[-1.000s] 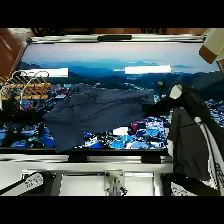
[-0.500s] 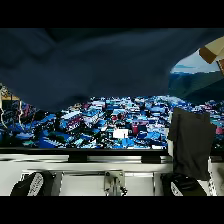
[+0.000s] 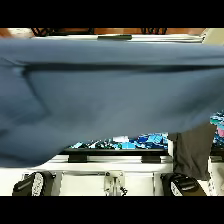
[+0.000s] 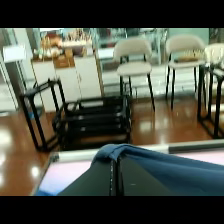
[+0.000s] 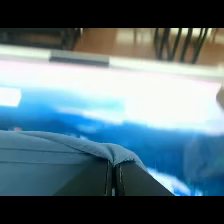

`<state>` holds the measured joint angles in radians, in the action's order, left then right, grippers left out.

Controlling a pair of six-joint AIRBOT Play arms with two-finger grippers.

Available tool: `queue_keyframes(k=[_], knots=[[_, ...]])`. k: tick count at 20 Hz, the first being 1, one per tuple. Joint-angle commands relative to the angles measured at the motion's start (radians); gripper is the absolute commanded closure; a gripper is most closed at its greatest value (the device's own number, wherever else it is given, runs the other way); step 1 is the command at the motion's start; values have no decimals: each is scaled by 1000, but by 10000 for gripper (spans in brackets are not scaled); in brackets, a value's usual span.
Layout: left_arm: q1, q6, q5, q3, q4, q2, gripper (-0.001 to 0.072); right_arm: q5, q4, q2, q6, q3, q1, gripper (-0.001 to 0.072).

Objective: Fold the shirts.

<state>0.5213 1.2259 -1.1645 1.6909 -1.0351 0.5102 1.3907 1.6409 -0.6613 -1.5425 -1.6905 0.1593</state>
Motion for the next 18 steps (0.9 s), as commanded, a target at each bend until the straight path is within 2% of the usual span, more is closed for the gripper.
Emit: queue_keyframes(k=[1,3,4,6,8,12,15,18], knots=[[-21,-16,-76,-117,-56,15,674,201,44,-148,-53,-2,0,638],[-42,-67,-82,-238,-57,53,674,247,24,-269,-73,19,0,638],[-50,-60,-82,-300,-51,87,674,235,16,-330,-74,54,0,638],[-80,-60,-74,-396,-13,184,675,161,16,-448,-74,137,0,638],[-138,-60,-16,-446,-8,315,675,28,17,-583,-76,187,0,638],[-244,-28,182,-458,27,630,674,-236,-45,-829,-150,185,0,639],[-307,-29,352,-458,106,817,674,-410,-3,-936,-168,185,0,638],[-368,-56,587,-458,113,904,674,-597,64,-986,-175,185,-18,638]])
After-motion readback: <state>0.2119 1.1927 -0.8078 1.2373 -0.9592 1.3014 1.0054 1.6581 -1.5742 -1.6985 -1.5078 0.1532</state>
